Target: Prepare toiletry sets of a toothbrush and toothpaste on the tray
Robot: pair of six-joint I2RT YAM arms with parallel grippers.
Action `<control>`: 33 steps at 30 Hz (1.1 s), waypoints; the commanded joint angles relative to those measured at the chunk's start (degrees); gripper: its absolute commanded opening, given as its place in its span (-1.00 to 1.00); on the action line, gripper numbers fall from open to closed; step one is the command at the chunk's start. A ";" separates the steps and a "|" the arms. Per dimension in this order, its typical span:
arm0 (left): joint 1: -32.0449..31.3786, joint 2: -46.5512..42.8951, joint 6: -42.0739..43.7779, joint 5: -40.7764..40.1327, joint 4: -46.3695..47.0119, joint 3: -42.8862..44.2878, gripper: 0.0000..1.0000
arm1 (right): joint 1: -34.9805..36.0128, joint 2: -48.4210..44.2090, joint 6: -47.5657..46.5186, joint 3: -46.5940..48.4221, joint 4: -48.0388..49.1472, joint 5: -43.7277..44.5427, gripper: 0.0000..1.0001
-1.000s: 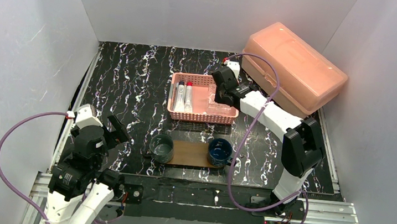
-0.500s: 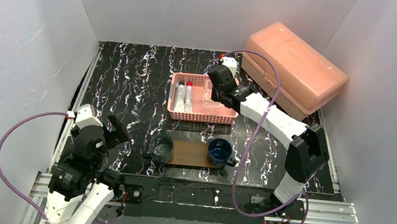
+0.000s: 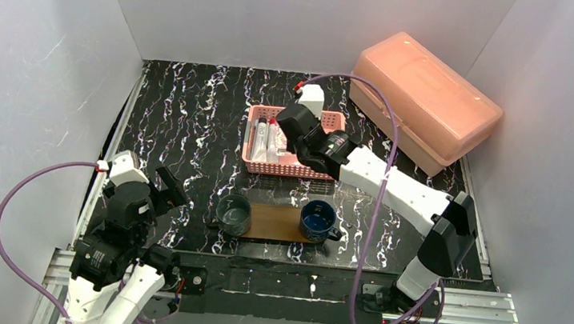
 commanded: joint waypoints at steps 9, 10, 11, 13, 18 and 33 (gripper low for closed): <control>0.38 -0.91 0.74 0.56 0.61 -0.10 0.99 | 9.78 -4.96 8.12 2.59 -6.24 12.75 -0.97; 0.36 -0.97 0.76 0.60 0.61 -0.10 0.99 | 10.40 -5.02 8.90 2.59 -6.81 13.26 -0.97; 0.35 -0.93 0.76 0.61 0.57 -0.10 0.99 | 11.00 -4.87 9.74 2.67 -7.56 13.91 -0.97; 0.41 -0.88 0.85 0.77 0.67 -0.10 0.99 | 12.20 -4.61 11.57 3.04 -9.14 14.87 -0.97; 0.28 -0.26 1.15 1.34 0.69 -0.10 0.99 | 15.40 -4.02 15.87 3.42 -12.30 17.18 -0.97; 0.14 -0.40 1.47 1.44 0.66 -0.10 0.99 | 21.50 -1.65 27.74 2.71 -20.61 19.77 -0.97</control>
